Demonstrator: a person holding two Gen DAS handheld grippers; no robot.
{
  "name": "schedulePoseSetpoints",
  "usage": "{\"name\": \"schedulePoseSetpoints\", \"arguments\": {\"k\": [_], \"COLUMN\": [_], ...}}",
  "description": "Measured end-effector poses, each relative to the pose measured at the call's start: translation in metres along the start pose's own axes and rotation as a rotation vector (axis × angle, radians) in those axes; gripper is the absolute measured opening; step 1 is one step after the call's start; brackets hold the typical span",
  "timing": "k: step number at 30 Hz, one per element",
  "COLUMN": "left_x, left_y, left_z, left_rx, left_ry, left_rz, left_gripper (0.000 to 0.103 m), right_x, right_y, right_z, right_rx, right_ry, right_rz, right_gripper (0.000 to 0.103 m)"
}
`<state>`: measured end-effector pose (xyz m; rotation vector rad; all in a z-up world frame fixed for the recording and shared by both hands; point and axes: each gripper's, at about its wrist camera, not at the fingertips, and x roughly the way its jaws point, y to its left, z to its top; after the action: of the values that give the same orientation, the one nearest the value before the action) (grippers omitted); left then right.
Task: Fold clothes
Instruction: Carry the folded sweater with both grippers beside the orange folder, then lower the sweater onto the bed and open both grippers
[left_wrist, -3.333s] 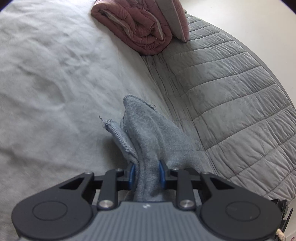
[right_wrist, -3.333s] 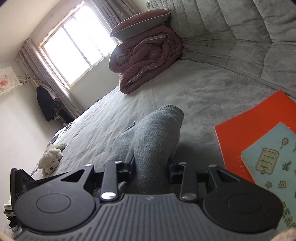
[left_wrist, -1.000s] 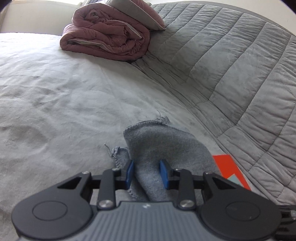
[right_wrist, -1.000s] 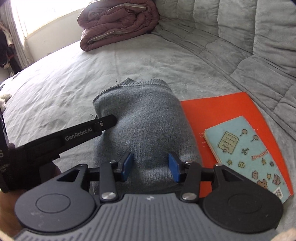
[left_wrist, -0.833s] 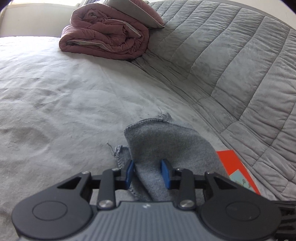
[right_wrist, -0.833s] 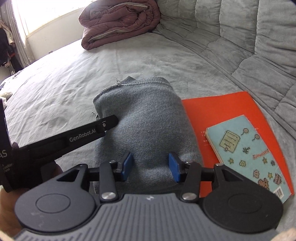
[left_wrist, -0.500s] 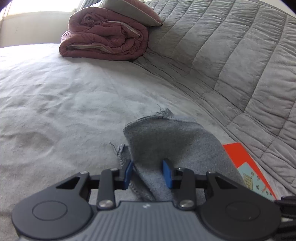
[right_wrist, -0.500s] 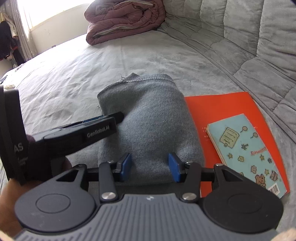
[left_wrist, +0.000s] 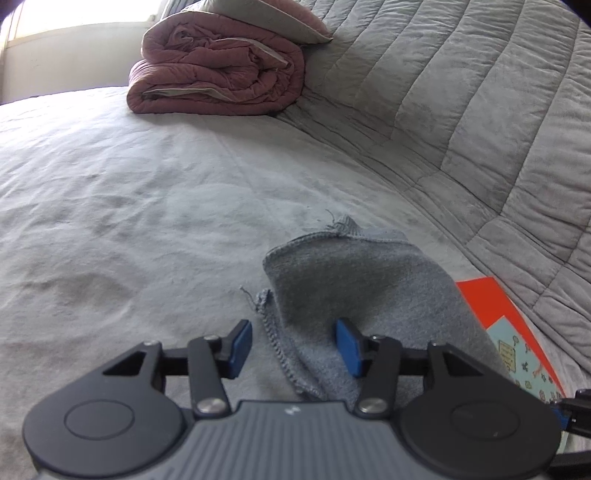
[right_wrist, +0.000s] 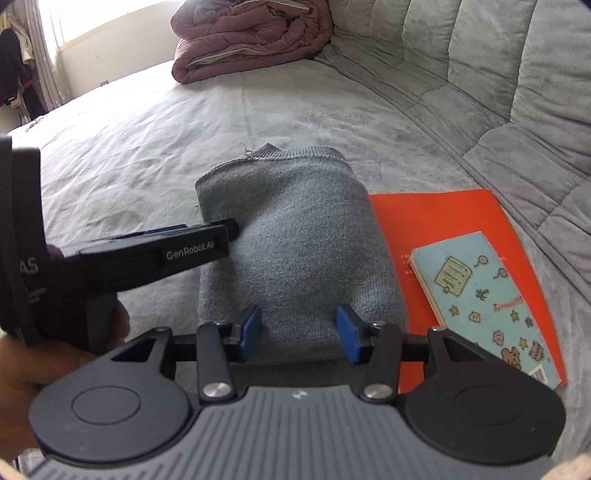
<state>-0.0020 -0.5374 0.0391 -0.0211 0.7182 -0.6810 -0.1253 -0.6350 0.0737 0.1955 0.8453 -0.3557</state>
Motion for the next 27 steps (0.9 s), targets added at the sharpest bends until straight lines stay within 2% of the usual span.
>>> {"name": "schedulePoseSetpoints", "arguments": {"k": [5, 12, 21, 27], "left_x": [-0.015, -0.034, -0.067, -0.092], "left_y": [0.001, 0.001, 0.004, 0.006], "left_z": [0.0, -0.011, -0.019, -0.02], "left_rx": [0.035, 0.063, 0.101, 0.111], "left_ry": [0.031, 0.06, 0.058, 0.051], "left_rz": [0.048, 0.063, 0.088, 0.101], "left_gripper": [0.052, 0.05, 0.05, 0.05], "right_x": [-0.008, -0.002, -0.009, -0.018], "right_y": [0.002, 0.011, 0.016, 0.024], "right_z": [-0.003, -0.008, -0.012, -0.014], "right_rx": [0.007, -0.027, -0.018, -0.015], "right_ry": [0.01, 0.064, 0.058, 0.038], "right_rz": [-0.003, -0.047, -0.071, -0.082], "right_gripper": [0.054, 0.054, 0.055, 0.059]}}
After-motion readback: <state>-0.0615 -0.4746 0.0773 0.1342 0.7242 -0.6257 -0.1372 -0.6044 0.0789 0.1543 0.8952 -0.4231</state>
